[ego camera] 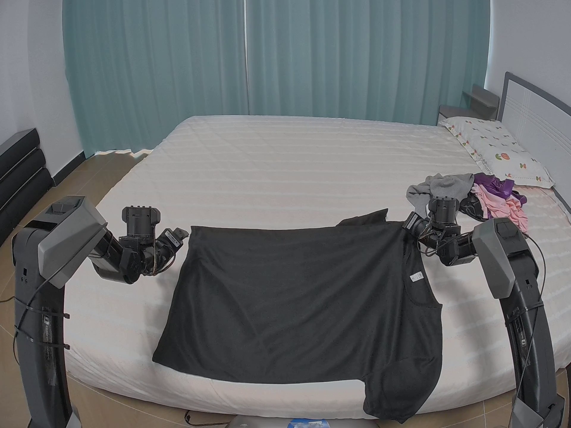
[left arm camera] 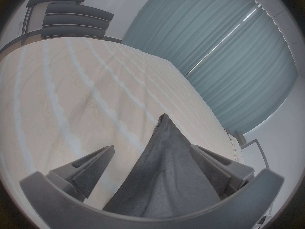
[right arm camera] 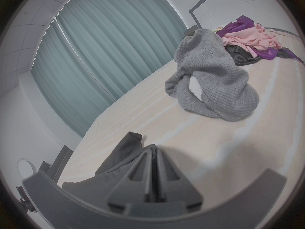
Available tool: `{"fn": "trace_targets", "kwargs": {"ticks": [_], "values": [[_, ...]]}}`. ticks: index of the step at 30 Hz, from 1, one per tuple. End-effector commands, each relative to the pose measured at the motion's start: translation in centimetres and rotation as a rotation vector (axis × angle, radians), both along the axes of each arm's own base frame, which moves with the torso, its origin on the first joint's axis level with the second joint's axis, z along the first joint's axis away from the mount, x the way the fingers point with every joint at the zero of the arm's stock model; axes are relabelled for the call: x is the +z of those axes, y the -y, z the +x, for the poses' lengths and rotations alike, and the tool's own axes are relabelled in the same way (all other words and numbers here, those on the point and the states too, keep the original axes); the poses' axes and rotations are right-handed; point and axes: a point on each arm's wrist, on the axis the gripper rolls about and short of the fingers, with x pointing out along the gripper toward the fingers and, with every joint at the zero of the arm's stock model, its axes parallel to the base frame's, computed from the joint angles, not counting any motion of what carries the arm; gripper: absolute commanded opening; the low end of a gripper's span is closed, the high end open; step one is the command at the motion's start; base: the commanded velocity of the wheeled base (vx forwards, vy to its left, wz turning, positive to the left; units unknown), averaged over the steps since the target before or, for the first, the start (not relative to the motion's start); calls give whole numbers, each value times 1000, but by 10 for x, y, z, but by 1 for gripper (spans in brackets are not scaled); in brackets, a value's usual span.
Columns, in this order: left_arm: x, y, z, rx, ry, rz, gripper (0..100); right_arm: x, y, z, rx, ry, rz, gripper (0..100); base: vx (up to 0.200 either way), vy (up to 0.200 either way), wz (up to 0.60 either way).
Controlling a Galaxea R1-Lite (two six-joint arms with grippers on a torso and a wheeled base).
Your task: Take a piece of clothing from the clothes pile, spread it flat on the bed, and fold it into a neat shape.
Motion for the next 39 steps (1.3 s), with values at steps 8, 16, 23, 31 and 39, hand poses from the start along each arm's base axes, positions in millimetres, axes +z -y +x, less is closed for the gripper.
{"fn": "trace_targets", "kwargs": {"ticks": [8,16,23,31,39], "values": [[22,-1,-17,0,7,-1,100,32,14,-18,-17,-25,8,100,0,0,0],[34,-3,-60,-14,-57,6,100,67,22,-108,96,-189,93,100,0,0,0],[39,0,-98,-71,-117,-33,100,63,29,-168,99,-183,108,100,-57,0,0],[23,14,-148,-91,-166,-104,100,48,22,-265,158,-209,140,100,-200,0,0],[3,19,-179,-121,-187,-107,100,37,18,-284,198,-231,216,100,-50,0,0]]}}
